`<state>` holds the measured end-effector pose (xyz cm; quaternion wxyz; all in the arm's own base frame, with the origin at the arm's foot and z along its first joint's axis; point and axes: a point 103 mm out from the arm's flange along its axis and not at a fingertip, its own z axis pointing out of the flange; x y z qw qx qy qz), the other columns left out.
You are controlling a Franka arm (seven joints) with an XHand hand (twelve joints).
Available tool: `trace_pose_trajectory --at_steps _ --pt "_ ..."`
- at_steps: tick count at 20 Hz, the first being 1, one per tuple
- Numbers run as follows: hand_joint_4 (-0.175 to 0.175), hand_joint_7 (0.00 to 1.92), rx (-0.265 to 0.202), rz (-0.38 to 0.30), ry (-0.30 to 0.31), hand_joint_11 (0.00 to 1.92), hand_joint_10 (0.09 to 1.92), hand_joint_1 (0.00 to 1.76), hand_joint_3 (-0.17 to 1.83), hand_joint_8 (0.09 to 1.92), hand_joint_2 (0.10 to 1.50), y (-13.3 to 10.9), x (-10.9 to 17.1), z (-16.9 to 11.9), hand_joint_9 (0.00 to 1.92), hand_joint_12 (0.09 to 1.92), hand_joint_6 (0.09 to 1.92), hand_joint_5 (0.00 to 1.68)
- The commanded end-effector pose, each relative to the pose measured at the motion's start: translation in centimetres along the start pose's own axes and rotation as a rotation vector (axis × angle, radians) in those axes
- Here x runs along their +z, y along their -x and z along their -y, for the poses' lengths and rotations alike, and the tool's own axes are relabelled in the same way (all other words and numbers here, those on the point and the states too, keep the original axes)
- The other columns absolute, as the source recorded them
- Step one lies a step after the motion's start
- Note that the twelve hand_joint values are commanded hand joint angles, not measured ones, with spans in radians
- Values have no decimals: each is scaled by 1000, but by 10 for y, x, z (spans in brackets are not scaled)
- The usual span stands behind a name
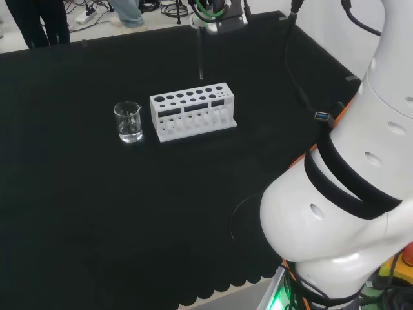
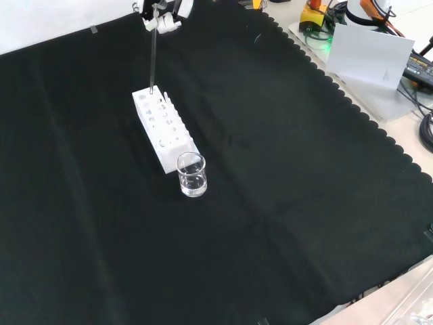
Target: Stir in the beaker to the left of the white test tube rack with the glass rod.
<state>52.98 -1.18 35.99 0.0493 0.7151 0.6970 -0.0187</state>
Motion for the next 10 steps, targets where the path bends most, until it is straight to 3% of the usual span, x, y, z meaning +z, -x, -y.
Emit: trace_pose_trajectory --at_steps 1,5,10 --pt "-175 1383 0 5 -6 1712 683 1336 913 835 498 -5 -2 2 1739 651 483 1323" --pt "-175 1385 3 6 -6 1714 682 1336 915 832 496 -7 -4 3 1740 653 481 1325" --pt "-175 1387 -41 -2 -5 1714 681 1336 918 830 493 -27 -12 1 1741 655 479 1327"
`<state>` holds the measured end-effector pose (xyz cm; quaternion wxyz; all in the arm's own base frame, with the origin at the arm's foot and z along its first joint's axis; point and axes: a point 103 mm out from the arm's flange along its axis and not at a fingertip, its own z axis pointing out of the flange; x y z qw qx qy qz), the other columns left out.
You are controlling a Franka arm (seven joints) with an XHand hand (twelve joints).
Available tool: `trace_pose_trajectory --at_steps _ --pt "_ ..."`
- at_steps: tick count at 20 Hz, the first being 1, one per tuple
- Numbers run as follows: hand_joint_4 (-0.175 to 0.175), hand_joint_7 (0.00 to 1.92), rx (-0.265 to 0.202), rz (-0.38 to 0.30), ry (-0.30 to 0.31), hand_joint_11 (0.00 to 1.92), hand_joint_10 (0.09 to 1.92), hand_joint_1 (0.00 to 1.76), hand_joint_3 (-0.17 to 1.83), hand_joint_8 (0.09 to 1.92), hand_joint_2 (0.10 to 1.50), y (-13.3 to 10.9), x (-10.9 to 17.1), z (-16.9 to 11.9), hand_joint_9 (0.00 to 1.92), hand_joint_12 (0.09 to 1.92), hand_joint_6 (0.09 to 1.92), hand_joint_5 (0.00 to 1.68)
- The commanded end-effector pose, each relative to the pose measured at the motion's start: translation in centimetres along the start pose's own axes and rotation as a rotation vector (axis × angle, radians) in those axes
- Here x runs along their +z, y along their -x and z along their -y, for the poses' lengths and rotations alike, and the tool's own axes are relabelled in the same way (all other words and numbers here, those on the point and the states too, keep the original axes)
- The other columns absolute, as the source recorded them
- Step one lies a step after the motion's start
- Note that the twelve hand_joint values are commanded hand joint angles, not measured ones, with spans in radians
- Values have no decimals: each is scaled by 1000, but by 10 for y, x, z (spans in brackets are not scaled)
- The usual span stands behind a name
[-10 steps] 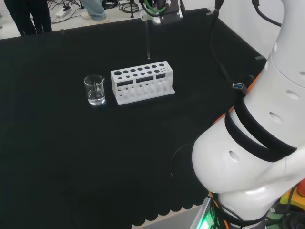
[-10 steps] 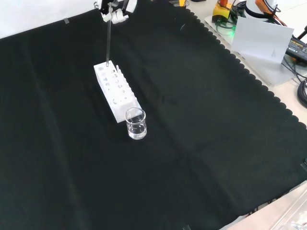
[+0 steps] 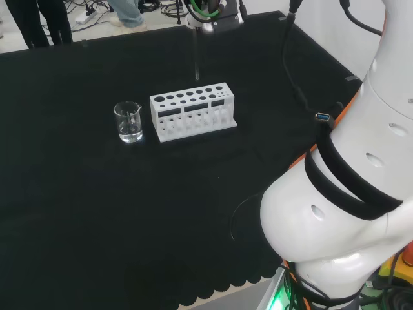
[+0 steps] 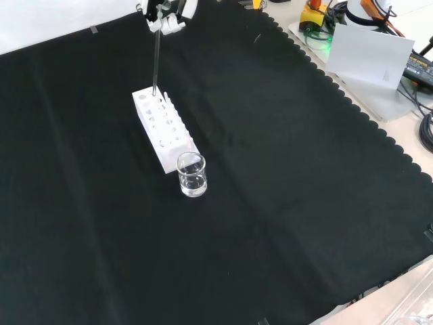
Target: Stir in the beaker to the left of the white test tube rack with the glass rod.
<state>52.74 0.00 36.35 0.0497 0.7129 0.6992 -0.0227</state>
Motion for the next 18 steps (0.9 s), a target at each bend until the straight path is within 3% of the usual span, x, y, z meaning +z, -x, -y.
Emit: trace_pose_trajectory --at_steps 1,12,18 --pt "-175 1388 -48 -12 1 1714 681 1336 919 829 493 -22 -10 -3 1741 655 479 1327" --pt "-175 1389 -186 -59 23 1715 680 1337 921 827 491 -82 -27 -3 1744 659 475 1330" --pt "-175 1389 -266 -40 35 1715 681 1337 920 828 492 -115 -23 2 1746 662 472 1331"
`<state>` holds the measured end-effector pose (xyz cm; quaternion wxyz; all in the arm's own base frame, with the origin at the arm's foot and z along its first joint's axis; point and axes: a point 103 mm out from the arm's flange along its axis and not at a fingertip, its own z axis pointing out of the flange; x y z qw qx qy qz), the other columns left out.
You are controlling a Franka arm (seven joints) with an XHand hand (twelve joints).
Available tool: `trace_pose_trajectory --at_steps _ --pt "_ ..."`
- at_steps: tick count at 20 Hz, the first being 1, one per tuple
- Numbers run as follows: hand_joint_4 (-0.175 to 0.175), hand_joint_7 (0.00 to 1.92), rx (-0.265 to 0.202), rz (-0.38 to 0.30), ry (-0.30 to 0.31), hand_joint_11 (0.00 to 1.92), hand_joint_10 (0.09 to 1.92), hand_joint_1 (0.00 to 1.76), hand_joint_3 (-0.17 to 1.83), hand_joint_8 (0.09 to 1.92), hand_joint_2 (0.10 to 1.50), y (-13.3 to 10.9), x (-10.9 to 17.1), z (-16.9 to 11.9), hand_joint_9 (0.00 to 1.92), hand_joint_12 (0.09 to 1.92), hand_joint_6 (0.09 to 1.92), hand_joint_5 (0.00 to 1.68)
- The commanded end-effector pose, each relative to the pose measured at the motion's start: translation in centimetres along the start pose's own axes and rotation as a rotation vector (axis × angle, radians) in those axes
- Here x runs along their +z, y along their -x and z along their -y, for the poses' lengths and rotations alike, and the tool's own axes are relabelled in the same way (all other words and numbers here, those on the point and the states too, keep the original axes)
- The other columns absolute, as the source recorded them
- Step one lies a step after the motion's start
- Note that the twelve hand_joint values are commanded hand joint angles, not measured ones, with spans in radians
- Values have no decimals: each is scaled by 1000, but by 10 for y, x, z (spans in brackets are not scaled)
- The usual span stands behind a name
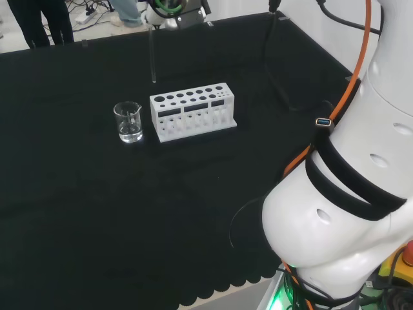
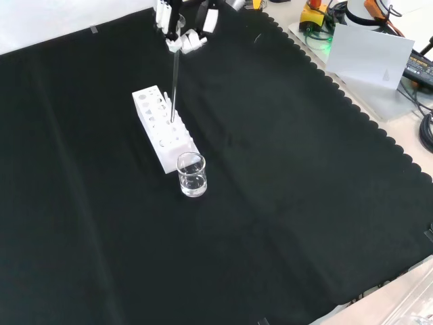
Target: Stir in the beaker to the left of the white test tube rack with the glass rod.
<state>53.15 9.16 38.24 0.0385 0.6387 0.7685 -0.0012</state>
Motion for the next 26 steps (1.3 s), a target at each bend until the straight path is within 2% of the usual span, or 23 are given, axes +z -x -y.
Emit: trace_pose_trajectory --at_steps 1,8,18,26 --pt "-175 1388 -76 6 6 1715 681 1337 920 828 492 -29 9 0 1747 662 472 1331" --pt "-175 1388 -120 -12 9 1715 681 1337 921 829 491 -47 19 -7 1748 665 471 1332" --pt "-175 1389 -128 -28 -3 1715 682 1337 922 828 490 -61 34 -10 1749 668 470 1333" --pt "-175 1390 -120 -37 -24 1716 683 1337 923 828 489 -59 58 -22 1751 671 470 1333"
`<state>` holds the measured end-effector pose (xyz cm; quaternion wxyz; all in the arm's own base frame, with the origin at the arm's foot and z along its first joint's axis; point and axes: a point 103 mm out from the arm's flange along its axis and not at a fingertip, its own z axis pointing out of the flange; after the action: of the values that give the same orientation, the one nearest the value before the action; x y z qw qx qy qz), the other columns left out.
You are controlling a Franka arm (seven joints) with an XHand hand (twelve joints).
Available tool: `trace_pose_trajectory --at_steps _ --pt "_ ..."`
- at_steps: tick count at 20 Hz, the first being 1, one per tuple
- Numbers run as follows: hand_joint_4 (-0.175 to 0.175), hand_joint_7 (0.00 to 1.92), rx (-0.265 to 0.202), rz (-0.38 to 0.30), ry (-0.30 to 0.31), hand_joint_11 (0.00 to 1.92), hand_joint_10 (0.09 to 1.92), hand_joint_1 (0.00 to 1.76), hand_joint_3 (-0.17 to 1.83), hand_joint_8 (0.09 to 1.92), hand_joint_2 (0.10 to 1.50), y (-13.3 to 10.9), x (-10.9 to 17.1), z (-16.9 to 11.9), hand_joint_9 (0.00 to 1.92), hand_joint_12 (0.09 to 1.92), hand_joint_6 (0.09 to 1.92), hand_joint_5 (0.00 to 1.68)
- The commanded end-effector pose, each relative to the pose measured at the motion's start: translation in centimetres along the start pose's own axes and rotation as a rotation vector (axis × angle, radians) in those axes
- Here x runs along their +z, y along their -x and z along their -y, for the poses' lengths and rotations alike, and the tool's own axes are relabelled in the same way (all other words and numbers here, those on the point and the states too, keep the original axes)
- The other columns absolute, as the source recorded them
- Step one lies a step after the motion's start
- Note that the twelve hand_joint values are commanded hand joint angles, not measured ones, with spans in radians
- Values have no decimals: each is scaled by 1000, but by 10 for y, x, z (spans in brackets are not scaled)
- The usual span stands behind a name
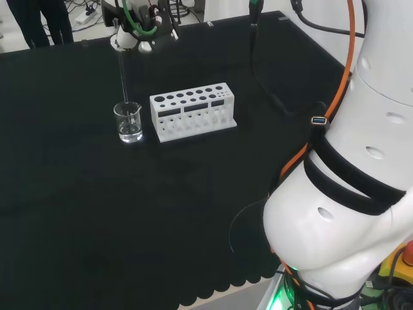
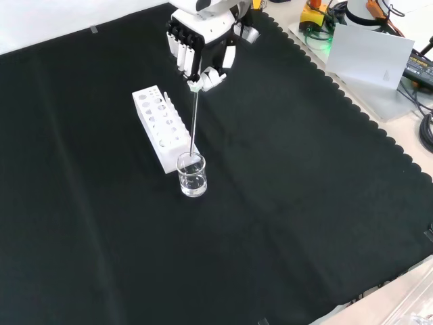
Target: Stir in the beaker to the left of the white test tube rack with the glass rod.
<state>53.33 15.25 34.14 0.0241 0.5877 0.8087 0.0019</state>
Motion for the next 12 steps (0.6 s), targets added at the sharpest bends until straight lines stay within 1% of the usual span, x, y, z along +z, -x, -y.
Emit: trace_pose_trajectory --at_steps 1,9,12 --pt "-175 1390 10 -7 -17 1716 684 1337 923 827 489 6 22 -12 1751 672 470 1333" --pt "-175 1390 14 3 -30 1717 685 1337 924 827 489 13 42 -19 1751 675 471 1333" --pt "-175 1390 9 2 -35 1718 685 1337 925 827 489 14 49 -20 1752 677 471 1333"
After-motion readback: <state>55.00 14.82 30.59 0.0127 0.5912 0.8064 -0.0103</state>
